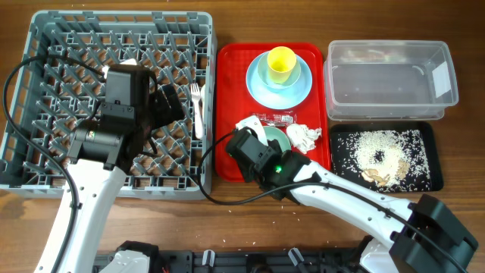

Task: Sort waste into correct bins and load items into the dishwasher rack
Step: 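Return the emptied green bowl with the right gripper onto the red tray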

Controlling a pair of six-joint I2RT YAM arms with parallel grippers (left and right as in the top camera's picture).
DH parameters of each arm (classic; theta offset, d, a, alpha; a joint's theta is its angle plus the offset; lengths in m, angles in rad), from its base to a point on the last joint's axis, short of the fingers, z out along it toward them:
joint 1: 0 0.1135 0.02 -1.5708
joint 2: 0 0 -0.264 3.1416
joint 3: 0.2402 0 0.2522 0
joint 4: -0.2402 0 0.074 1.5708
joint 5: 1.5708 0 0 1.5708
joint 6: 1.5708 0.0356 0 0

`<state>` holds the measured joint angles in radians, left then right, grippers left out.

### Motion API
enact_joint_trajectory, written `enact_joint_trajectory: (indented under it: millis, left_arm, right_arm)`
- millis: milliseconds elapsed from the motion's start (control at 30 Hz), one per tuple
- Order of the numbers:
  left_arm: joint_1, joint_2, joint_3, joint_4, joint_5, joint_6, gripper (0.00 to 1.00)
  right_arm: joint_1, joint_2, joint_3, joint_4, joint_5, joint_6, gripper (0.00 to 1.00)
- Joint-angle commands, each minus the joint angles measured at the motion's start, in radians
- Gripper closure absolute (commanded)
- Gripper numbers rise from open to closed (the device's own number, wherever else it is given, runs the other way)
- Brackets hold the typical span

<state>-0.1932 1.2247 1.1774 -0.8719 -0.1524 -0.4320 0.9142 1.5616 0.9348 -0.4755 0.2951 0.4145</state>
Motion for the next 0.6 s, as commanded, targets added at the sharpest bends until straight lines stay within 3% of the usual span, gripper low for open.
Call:
enact_joint_trajectory:
  millis: [0, 100, 133, 200, 400, 567]
  left_arm:
    - [0.006, 0.000, 0.001, 0.002, 0.002, -0.003, 0.00]
    - [0.006, 0.000, 0.001, 0.002, 0.002, -0.003, 0.00]
    - [0.006, 0.000, 0.001, 0.002, 0.002, -0.002, 0.00]
    - [0.006, 0.000, 0.001, 0.002, 0.002, -0.003, 0.00]
    - [0.006, 0.000, 0.001, 0.002, 0.002, -0.003, 0.00]
    - [0.006, 0.000, 0.001, 0.002, 0.002, -0.003, 0.00]
  right_arm:
    - [-0.005, 0.008, -0.017, -0.007, -0.005, 0.003, 0.68]
    - [-0.009, -0.022, 0.019, -0.039, 0.084, -0.003, 0.56]
    - [-0.019, -0.043, 0.047, -0.058, 0.082, -0.007, 0.40]
    - [-0.098, -0.097, 0.117, -0.107, 0.024, -0.069, 0.22]
    - [-0.459, -0.082, 0.108, -0.158, -0.277, -0.155, 0.18]
    - [-0.534, -0.030, 0.097, -0.171, -0.307, -0.206, 0.18]
